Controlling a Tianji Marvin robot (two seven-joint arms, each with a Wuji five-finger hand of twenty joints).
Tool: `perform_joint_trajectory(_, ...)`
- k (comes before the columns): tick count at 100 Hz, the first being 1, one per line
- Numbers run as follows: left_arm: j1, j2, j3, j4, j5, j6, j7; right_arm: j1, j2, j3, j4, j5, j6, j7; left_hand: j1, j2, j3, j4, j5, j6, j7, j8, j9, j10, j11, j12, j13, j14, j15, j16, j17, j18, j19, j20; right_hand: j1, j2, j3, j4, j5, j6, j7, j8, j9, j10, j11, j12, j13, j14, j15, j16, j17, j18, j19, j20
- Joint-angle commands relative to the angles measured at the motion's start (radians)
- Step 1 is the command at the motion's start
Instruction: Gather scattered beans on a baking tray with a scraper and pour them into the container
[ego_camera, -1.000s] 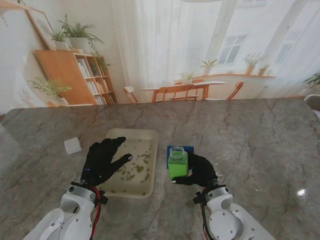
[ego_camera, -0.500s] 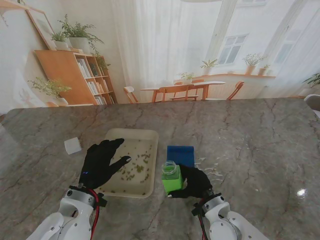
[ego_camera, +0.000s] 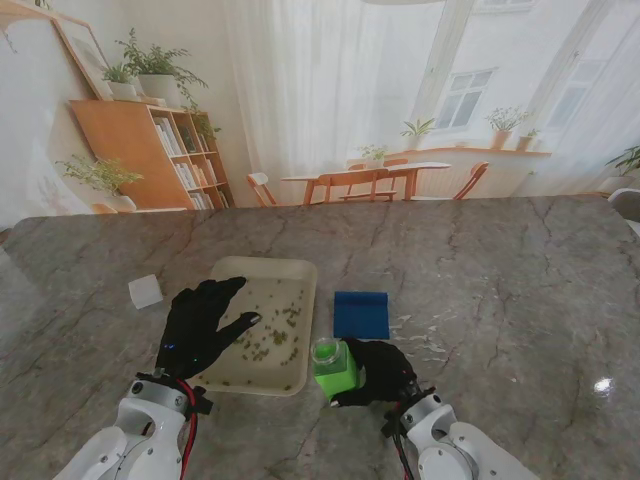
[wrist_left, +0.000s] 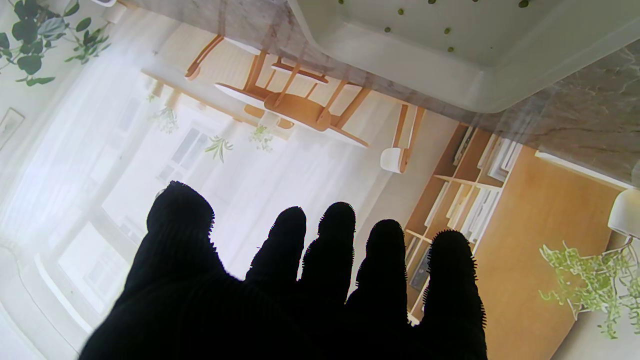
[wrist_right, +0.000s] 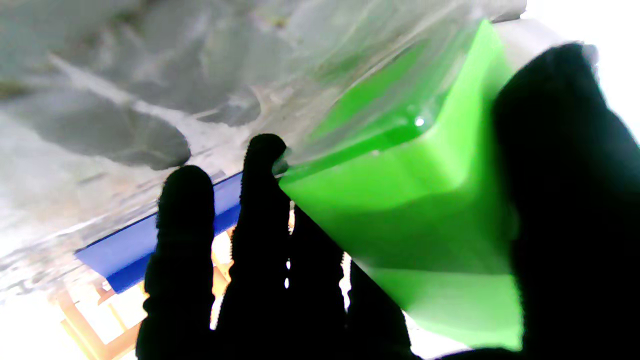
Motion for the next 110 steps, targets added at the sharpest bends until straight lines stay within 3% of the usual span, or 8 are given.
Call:
perform_joint_trajectory(1,0.008,-0.004,0.001,-0.003,0.004,-0.003,0.006,-0.001,0.009,-0.001,0.005,-0.002,0.008,0.026,0.026,0.041,0.01,0.06,0.011,-0.011,0.005,0.007,0.012,-0.022,-0.002,0.015,0.027,-0.004,-0.001,0.009,0.0,0.012,-0.023,0.031,0.148,0.213,0.167,0.15,0.044,-0.147,0.223,0.084,0.0,-0.016,0.106,0.024,-0.03,0.014,0.018,0.0,-0.031,0.043,-0.011,0.019)
perform_joint_trajectory(36,0.009,-0.005,0.0,-0.003,0.005,-0.001,0.01,-0.005,0.023,0.005,-0.003,-0.021,0.03,0.077,0.026,0.046,0.009,0.06,0.011,-0.01,0.005,0.008,0.011,-0.023,-0.002,0.016,0.03,-0.007,0.0,0.011,0.001,0.012,-0.018,0.035,0.102,0.261,0.147,0.178,0.024,-0.015,0.118,0.165,-0.086,0.056,0.114,-0.005,-0.101,0.074,0.023,-0.004,-0.111,0.081,-0.014,0.054)
perform_joint_trajectory(59,0.011,-0.005,-0.001,-0.003,0.007,0.0,0.014,-0.013,0.042,0.018,-0.018,-0.071,0.031,0.113,0.029,0.047,0.009,0.06,0.013,-0.007,0.006,0.01,0.012,-0.023,-0.002,0.017,0.032,-0.007,0.001,0.012,0.001,0.012,-0.014,0.036,0.038,0.349,0.127,0.284,0.01,0.083,-0.088,0.318,-0.165,0.112,0.057,-0.008,-0.159,0.105,0.001,0.0,-0.168,0.097,-0.03,0.067)
perform_joint_trajectory(86,0.013,-0.005,-0.001,-0.003,0.011,0.0,0.02,-0.03,0.046,0.034,-0.037,-0.062,0.044,0.154,0.028,0.049,0.008,0.059,0.014,-0.006,0.006,0.011,0.012,-0.024,-0.001,0.018,0.034,-0.008,0.002,0.014,0.001,0.011,-0.011,0.037,0.003,0.387,0.089,0.289,-0.04,0.172,-0.252,0.347,-0.263,0.191,-0.039,-0.025,-0.252,0.166,-0.035,-0.002,-0.267,0.129,-0.05,0.066)
perform_joint_trajectory(92,0.013,-0.005,-0.001,-0.003,0.011,-0.001,0.02,-0.027,0.047,0.03,-0.035,-0.063,0.043,0.156,0.028,0.051,0.008,0.059,0.014,-0.008,0.006,0.011,0.012,-0.024,-0.002,0.018,0.034,-0.007,0.002,0.014,0.001,0.011,-0.01,0.037,0.049,0.425,0.055,0.29,0.003,0.165,-0.221,0.403,-0.237,0.177,-0.023,-0.008,-0.235,0.154,-0.027,0.004,-0.254,0.117,-0.043,0.069)
perform_joint_trajectory(95,0.013,-0.005,-0.001,-0.003,0.011,-0.001,0.02,-0.024,0.047,0.027,-0.031,-0.066,0.043,0.153,0.028,0.05,0.008,0.06,0.015,-0.007,0.006,0.011,0.012,-0.024,-0.002,0.018,0.036,-0.007,0.003,0.014,0.001,0.012,-0.01,0.037,0.093,0.438,0.022,0.255,0.01,0.147,-0.182,0.411,-0.216,0.161,-0.004,0.001,-0.219,0.144,-0.019,0.004,-0.24,0.112,-0.039,0.07)
perform_joint_trajectory(100,0.014,-0.006,-0.001,-0.003,0.012,0.0,0.021,-0.018,0.048,0.021,-0.024,-0.073,0.042,0.146,0.027,0.05,0.008,0.06,0.014,-0.008,0.006,0.011,0.012,-0.025,-0.002,0.018,0.036,-0.006,0.003,0.014,0.002,0.012,-0.009,0.037,0.155,0.433,-0.02,0.205,-0.002,0.11,-0.045,0.327,-0.183,0.138,0.024,0.003,-0.197,0.133,-0.009,-0.003,-0.224,0.105,-0.036,0.072)
perform_joint_trajectory(110,0.016,-0.006,-0.003,-0.004,0.014,0.0,0.024,-0.012,0.049,0.015,-0.018,-0.076,0.038,0.148,0.029,0.051,0.009,0.06,0.013,-0.005,0.005,0.011,0.011,-0.025,-0.002,0.018,0.035,-0.007,0.002,0.014,0.002,0.011,-0.009,0.037,0.235,0.461,-0.087,0.183,-0.022,0.061,0.149,0.209,-0.151,0.117,0.041,-0.011,-0.178,0.127,-0.006,-0.011,-0.209,0.101,-0.034,0.072)
